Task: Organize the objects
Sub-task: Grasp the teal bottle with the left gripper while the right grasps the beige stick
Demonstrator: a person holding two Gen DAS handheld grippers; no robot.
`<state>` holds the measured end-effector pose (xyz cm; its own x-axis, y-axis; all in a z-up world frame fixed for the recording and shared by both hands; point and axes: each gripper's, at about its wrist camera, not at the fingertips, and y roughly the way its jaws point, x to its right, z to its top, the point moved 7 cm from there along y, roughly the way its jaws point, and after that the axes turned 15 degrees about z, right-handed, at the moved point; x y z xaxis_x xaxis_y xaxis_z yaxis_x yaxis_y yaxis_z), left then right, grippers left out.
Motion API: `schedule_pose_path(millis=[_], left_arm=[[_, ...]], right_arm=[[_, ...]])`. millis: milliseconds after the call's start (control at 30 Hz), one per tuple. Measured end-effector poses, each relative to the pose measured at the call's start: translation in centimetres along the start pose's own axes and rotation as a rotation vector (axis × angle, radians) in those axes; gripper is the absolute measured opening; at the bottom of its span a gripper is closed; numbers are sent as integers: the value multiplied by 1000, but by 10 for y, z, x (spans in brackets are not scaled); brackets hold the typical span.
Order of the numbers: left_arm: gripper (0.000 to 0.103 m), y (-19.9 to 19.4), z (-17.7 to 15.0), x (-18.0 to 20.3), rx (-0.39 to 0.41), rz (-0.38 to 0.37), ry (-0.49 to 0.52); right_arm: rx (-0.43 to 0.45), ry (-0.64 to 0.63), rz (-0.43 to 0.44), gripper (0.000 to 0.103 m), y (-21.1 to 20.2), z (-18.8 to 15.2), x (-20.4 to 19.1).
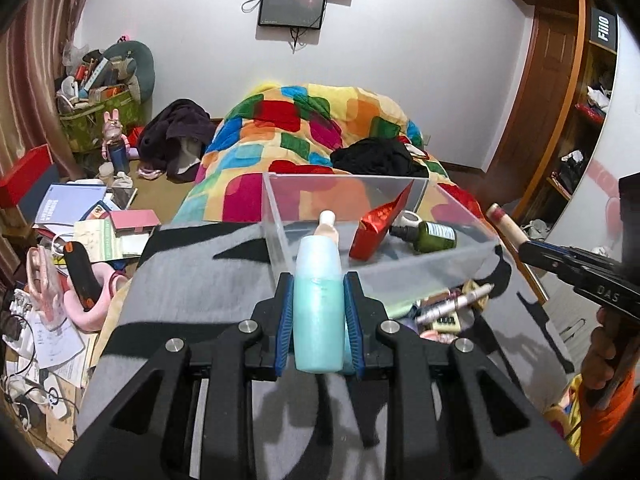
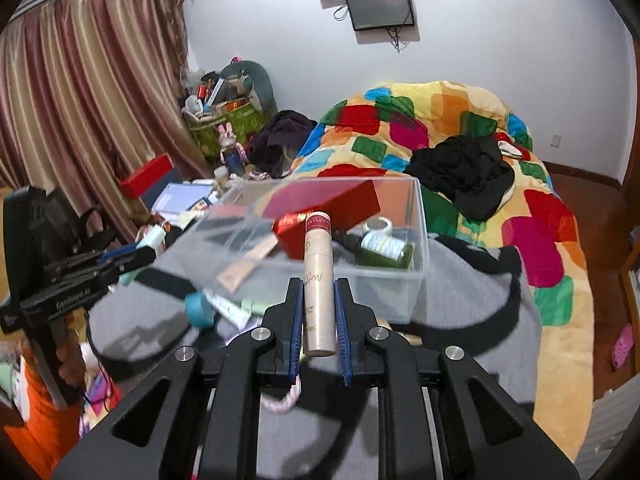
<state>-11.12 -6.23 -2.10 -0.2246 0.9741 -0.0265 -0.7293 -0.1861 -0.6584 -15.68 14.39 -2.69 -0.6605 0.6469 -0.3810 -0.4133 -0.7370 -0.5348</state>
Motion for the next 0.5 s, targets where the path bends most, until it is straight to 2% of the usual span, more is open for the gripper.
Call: schedule_pose_path(millis=[233,367,500], left_arm=[[24,31,18,10,-54,-15,3],[24,48,23,18,-77,-6,22],[24,68,26,23,-111,0,32]], right_arm=[[-14,70,-23,14,35,23,26],[-54,126,-21,14,58,26,42],[-95,128,-33,14,74,24,46]])
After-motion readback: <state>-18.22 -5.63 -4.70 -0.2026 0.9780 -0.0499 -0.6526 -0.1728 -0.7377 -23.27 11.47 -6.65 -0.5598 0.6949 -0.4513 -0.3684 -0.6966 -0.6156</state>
